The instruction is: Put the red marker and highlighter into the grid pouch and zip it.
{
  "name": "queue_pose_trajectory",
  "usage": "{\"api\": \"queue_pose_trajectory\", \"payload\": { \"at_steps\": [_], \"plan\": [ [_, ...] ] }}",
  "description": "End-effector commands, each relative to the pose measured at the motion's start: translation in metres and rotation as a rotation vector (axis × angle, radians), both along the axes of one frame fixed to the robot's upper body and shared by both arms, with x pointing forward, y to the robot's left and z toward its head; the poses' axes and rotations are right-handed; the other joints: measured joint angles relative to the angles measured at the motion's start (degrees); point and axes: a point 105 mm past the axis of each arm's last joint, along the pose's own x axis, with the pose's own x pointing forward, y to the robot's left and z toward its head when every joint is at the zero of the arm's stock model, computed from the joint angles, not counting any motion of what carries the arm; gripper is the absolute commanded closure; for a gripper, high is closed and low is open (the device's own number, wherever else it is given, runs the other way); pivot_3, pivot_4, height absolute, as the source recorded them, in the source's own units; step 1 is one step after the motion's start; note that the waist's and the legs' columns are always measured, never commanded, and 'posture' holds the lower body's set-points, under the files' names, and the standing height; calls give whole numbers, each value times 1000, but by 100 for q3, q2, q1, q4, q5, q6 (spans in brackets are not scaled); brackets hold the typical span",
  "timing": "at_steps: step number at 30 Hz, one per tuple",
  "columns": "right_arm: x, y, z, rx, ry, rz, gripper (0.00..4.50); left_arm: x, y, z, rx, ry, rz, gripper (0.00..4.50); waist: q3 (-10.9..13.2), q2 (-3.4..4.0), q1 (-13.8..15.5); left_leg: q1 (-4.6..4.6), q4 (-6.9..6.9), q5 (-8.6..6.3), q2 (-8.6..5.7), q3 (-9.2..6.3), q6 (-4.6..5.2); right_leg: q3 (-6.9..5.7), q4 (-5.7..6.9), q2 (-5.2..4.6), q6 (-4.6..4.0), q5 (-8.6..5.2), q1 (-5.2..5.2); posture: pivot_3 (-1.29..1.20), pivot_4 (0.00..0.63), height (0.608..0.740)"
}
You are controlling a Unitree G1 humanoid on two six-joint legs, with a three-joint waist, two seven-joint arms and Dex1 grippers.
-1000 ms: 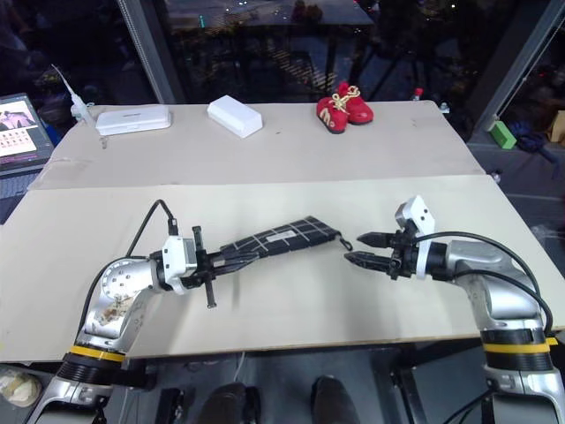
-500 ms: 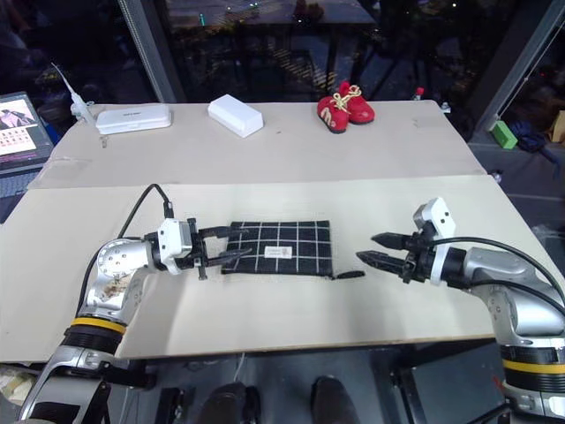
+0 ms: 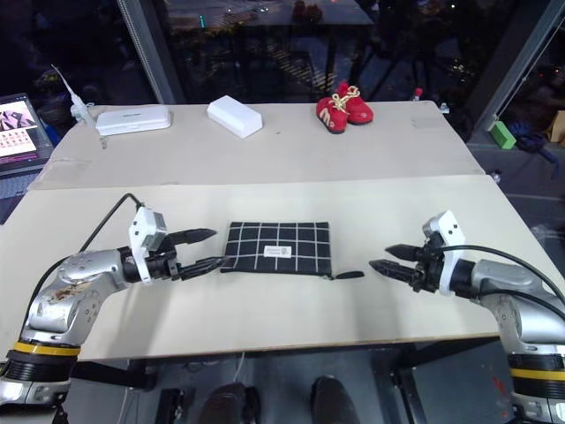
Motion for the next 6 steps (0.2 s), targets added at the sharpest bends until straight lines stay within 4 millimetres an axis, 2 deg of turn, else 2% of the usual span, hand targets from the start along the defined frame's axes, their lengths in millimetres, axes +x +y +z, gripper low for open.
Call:
{"api": "queue_pose_trajectory", "payload": {
  "at_steps": [1, 3, 6],
  "plan": [
    [3, -21, 3, 2, -67, -106, 1278, 4, 54, -5, 39, 3, 292, 710, 0, -1, -17, 3, 0, 0, 0, 2, 0, 3, -2, 0, 0, 0, 2, 0, 150, 740],
    [2, -25, 0, 24, -65, -138, 1278, 1, 68, -10, -13, 15, 382, 710, 1, -1, -5, -1, -3, -1, 3, 3, 0, 2, -1, 2, -1, 0, -4, 0, 150, 740],
    [4, -26, -1, 31, -71, -156, 1278, -1, 69, -13, -43, -5, 410, 710, 1, -1, 3, -3, -4, -1, 5, 3, 0, 1, 0, -5, -3, 0, -6, 0, 150, 740]
  ]
}}
